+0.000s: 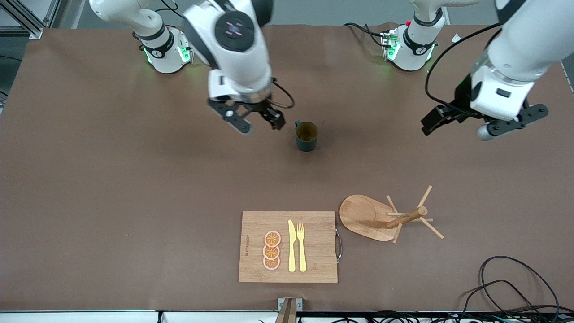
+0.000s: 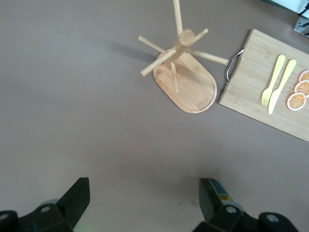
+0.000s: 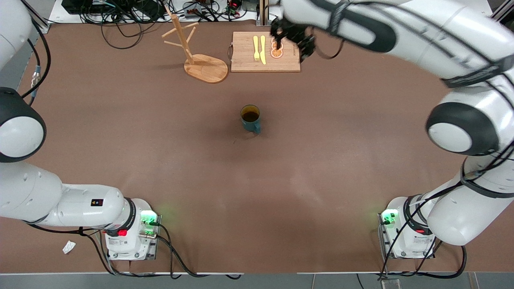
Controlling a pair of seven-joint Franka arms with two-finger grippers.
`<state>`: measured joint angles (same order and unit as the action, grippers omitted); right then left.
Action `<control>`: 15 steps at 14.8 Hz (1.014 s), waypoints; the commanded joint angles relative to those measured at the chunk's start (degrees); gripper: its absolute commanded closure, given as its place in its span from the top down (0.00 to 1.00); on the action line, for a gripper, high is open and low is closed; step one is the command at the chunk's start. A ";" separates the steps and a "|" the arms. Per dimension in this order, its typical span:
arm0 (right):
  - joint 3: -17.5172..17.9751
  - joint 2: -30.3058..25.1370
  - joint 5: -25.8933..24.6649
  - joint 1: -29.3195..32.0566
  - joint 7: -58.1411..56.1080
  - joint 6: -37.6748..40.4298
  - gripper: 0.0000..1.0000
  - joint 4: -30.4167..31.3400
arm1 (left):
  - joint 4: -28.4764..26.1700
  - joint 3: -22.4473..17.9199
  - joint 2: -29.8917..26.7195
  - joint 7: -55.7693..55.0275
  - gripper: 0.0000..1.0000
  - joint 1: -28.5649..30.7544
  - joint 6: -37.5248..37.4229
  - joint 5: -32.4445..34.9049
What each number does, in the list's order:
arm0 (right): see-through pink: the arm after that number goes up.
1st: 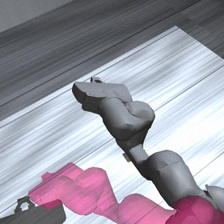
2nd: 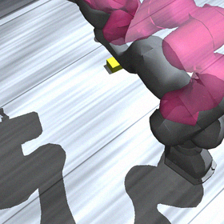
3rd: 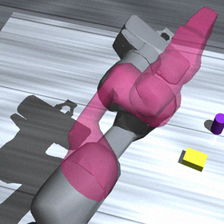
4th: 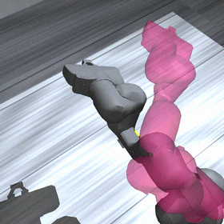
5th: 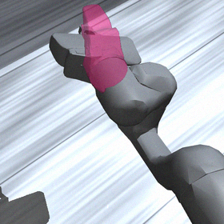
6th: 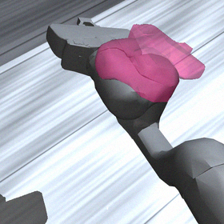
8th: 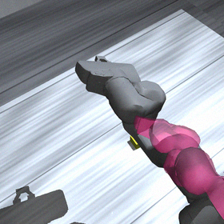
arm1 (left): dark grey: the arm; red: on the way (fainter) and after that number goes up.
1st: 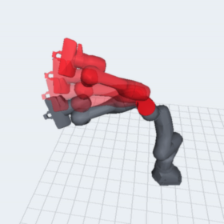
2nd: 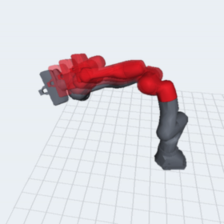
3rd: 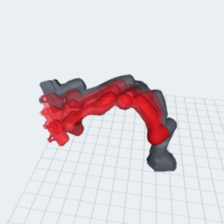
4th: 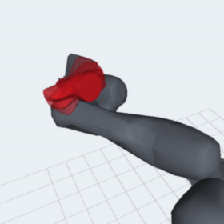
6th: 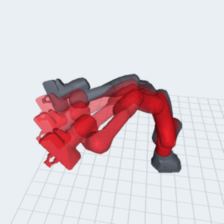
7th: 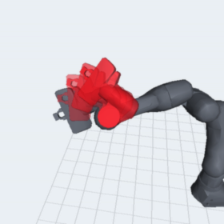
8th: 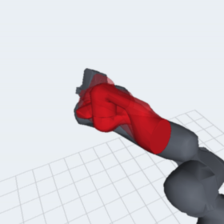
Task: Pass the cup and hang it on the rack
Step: 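Set the mug down with the right gripper while the left gripper approaches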
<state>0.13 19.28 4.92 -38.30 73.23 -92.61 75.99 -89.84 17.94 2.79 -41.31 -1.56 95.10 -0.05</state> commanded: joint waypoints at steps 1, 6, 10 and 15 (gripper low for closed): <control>0.83 -8.63 -0.69 7.69 -15.70 1.81 1.00 7.50 | 0.63 3.32 1.86 -7.09 1.00 -1.95 1.14 4.17; 0.83 -12.76 -7.18 17.81 -40.66 3.84 1.00 8.99 | 0.63 3.59 6.52 -23.16 1.00 -13.44 2.02 14.44; 0.83 -17.42 -8.70 25.89 -56.15 0.77 1.00 14.09 | 0.63 3.59 12.31 -39.59 1.00 -23.99 2.02 23.93; 0.83 -19.36 -8.70 32.94 -66.63 0.50 1.00 15.33 | 0.54 3.59 21.62 -63.13 1.00 -35.68 1.75 35.70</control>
<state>-0.31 2.51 -2.80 -7.54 9.17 -90.57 87.97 -90.32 21.77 20.21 -95.81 -33.47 96.95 30.89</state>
